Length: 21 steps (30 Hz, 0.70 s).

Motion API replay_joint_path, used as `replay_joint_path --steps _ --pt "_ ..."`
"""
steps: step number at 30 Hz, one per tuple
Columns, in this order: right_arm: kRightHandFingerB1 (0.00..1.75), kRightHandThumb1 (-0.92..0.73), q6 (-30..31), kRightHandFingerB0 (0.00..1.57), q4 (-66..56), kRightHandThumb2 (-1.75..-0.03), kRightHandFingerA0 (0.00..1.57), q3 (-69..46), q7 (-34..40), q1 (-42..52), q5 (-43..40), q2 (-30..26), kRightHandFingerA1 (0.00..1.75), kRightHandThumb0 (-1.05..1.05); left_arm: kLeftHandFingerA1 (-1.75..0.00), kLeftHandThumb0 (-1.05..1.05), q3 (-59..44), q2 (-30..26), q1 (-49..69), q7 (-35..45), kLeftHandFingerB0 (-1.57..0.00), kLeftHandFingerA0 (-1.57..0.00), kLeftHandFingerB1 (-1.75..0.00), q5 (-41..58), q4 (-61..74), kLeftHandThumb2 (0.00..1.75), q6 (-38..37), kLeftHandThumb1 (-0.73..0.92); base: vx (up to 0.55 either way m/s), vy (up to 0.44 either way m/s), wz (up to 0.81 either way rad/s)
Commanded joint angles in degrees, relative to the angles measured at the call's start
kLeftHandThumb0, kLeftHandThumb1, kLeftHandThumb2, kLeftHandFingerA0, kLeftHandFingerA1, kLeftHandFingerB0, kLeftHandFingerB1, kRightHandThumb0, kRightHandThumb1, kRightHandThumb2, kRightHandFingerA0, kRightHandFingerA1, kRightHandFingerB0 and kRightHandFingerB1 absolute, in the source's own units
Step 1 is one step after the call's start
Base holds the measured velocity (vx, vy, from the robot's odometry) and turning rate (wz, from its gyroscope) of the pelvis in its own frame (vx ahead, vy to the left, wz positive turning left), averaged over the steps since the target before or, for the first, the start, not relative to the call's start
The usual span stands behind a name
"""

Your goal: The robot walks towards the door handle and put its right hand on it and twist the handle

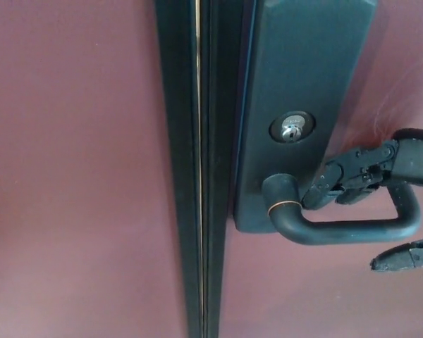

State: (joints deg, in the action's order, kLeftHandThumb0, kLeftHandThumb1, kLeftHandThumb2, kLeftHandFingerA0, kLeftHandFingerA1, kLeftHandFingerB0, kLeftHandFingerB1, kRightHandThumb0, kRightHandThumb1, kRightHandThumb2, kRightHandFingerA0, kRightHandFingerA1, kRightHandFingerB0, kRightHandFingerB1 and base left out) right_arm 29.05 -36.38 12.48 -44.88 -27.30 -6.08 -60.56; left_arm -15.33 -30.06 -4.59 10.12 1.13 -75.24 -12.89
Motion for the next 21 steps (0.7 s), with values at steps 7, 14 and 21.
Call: replay_joint_path --steps 7,14,21 --pt "0.47 -0.42 1.3 0.31 0.59 -0.79 0.36 2.91 -2.82 0.6 3.45 2.46 0.52 -0.5 -0.52 -0.25 -0.93 -0.15 0.67 0.14 -0.62 -0.7 -0.44 0.25 -0.27 0.56 0.24 0.52 0.0 0.0 0.0" --pt "0.45 -0.6 -2.13 0.65 1.04 -0.58 0.63 3.79 -2.5 3.42 7.15 2.43 0.46 -0.22 -0.51 -0.25 -0.86 -0.47 1.21 0.63 -0.61 -0.7 -0.44 0.18 -0.02 0.56 -0.13 0.52 0.0 0.0 0.0" --pt "0.54 -0.62 -2.38 0.79 0.76 -0.59 0.8 4.48 -3.0 4.27 9.95 1.69 0.54 -0.07 -0.51 -0.25 -0.88 -0.55 1.15 0.92 -0.61 -0.7 -0.44 0.19 -0.17 0.56 -0.04 0.52 0.0 0.0 0.0"
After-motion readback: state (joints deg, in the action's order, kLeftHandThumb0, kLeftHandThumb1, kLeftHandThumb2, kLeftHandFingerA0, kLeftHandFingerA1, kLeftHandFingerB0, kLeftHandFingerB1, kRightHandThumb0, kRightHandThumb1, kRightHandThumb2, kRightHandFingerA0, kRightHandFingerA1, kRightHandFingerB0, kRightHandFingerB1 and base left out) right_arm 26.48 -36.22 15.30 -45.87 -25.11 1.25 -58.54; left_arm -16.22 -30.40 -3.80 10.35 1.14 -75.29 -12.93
